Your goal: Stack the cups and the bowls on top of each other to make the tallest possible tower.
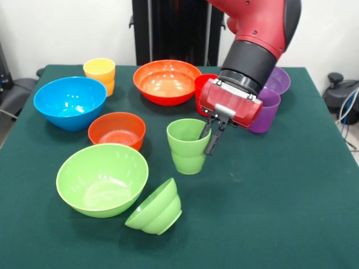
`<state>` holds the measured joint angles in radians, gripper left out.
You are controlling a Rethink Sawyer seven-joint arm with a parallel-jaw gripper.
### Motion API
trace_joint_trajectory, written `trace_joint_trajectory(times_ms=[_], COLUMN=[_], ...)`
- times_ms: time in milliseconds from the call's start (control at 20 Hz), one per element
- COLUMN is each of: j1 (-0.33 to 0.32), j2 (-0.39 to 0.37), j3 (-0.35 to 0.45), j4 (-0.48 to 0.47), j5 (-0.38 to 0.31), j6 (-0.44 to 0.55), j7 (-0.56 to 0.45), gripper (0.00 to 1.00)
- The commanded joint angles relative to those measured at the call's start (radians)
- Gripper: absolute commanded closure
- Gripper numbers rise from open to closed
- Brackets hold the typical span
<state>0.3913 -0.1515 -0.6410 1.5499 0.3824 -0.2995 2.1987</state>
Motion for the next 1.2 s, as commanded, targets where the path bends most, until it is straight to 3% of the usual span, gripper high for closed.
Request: trace_joint_trajectory(times_ms=[50, 450, 1200], j1=[0.063, 0.081, 0.077], j2=[0.078, 0.080, 0.107], j3=[0.083, 0.128, 0.126], j4=[-0.047, -0.015, -0.034], j5=[0.143, 0.152, 0.160], j6=[0.084, 0.067, 0.079], j7=[0.143, 0.144, 0.122], gripper=[1.00, 1.00, 1.00])
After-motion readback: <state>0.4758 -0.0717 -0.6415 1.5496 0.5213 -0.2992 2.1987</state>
